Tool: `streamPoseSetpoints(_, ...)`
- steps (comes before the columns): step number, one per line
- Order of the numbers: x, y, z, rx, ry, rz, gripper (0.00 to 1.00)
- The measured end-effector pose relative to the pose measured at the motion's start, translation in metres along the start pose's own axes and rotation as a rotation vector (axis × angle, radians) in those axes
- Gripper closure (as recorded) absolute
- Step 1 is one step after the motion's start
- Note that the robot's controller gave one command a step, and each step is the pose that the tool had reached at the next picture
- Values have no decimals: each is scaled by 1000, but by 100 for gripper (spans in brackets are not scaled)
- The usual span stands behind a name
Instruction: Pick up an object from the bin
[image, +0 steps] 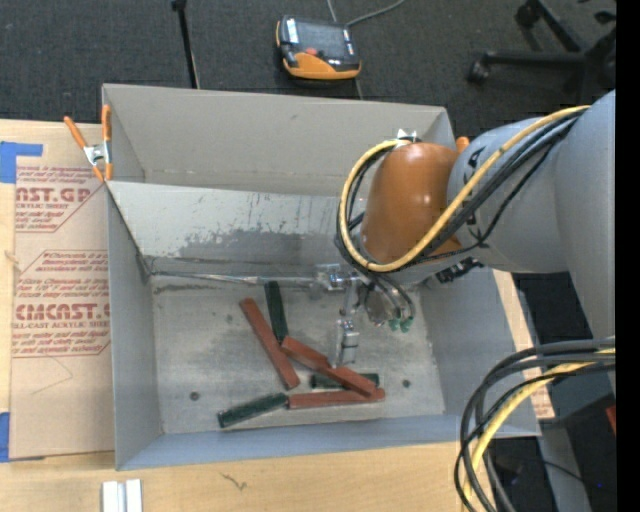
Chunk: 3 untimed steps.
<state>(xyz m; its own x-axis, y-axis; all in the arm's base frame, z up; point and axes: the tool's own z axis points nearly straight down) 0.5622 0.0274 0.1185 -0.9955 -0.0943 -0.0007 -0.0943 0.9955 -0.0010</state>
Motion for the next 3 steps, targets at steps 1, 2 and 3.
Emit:
streamPoseSetpoints(1, 43, 17, 19, -1, -1, -153, 0)
streamPoseSetpoints(2, 55, 23, 23, -2, 8, -183, 0)
streamPoseSetpoints(3, 63, 16, 47, -2, -2, -146, 0)
